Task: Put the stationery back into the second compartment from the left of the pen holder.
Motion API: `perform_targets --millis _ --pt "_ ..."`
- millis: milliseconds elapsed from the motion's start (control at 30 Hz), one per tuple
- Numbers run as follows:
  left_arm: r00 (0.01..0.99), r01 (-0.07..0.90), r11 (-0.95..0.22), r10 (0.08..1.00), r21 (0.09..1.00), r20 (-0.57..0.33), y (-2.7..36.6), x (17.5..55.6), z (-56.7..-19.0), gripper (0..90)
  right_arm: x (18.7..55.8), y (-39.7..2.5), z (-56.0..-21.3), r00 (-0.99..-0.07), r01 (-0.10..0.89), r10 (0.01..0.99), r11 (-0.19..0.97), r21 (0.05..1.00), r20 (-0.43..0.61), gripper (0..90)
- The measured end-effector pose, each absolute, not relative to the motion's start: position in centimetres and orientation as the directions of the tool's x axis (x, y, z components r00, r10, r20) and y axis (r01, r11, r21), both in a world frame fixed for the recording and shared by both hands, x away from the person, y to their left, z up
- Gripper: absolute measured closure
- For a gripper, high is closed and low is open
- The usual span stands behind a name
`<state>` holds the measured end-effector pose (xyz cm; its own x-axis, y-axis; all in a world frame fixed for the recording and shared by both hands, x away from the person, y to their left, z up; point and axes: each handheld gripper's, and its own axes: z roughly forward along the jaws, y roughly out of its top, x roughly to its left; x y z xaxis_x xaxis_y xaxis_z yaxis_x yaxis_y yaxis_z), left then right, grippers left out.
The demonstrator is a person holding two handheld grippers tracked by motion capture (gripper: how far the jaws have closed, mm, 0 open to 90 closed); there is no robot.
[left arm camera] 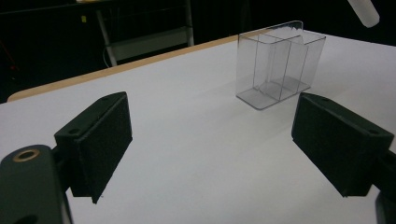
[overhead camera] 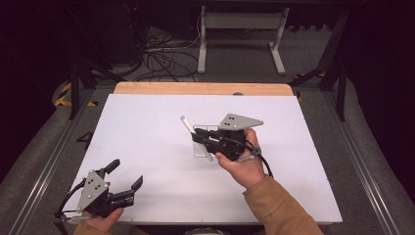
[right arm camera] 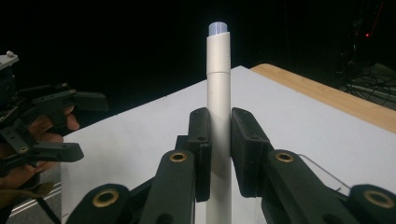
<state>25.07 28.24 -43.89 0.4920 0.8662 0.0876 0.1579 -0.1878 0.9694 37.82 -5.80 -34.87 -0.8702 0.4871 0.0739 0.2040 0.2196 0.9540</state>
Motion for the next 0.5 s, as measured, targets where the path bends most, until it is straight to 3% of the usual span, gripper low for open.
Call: perform_targets --millis 500 --pt "0.489 0.155 -0.185 0.868 0.97 0.087 28.3 25.1 -43.9 13.2 40.1 -7.3 -35.1 -0.828 0.171 0.557 0.13 0.977 0.071 79.4"
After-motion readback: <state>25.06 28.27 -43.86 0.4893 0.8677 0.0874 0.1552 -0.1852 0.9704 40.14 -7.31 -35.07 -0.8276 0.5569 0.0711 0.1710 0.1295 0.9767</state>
